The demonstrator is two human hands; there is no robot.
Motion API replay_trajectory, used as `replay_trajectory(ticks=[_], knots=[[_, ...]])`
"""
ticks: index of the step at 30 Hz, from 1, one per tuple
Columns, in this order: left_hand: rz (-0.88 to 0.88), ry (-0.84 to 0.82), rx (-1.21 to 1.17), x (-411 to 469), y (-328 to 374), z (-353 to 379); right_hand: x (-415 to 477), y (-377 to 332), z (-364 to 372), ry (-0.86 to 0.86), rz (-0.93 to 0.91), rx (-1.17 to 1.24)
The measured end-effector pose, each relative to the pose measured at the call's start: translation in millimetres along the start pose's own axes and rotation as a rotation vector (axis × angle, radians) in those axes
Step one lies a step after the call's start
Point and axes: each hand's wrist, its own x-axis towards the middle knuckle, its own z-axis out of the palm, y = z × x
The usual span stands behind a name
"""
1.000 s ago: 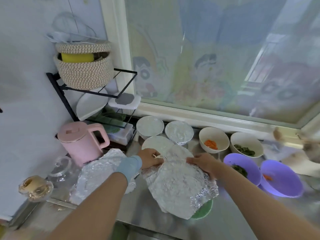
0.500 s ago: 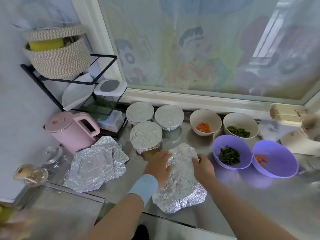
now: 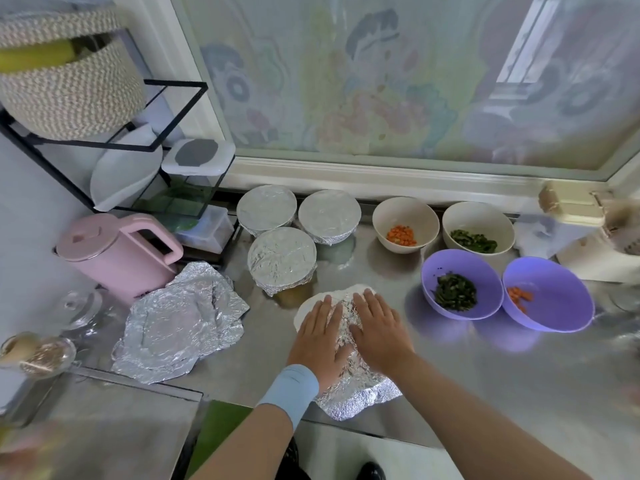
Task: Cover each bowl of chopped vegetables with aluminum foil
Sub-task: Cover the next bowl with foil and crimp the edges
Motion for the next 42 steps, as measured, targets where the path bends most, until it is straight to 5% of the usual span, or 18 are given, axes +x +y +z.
replay_trajectory(ticks=[12,25,29,34,42], knots=[[-0.132,0.149,-0.131,13.6,-5.9,5.8,1.6,1.5,6.5,0.092,0.012,0.004],[-0.053,0.165,-0.197,33.1,-7.8,4.2,2.2,6.3,9.7,0.105,-0.003,0.093],[0.065,0.206,-0.108,14.7,-13.6,-1.7,-7.6,4.7,4.2,0.251,0.014,0.022],[0.284,-0.098,0.116,-6.1,-20.1,-2.3,-32.4,16.5,17.6,0.213,-0.253,0.022],[0.317,-0.079,0.276,-4.0,-22.4,3.8,-33.8,37.3,15.9,0.081,-0.432,-0.096]])
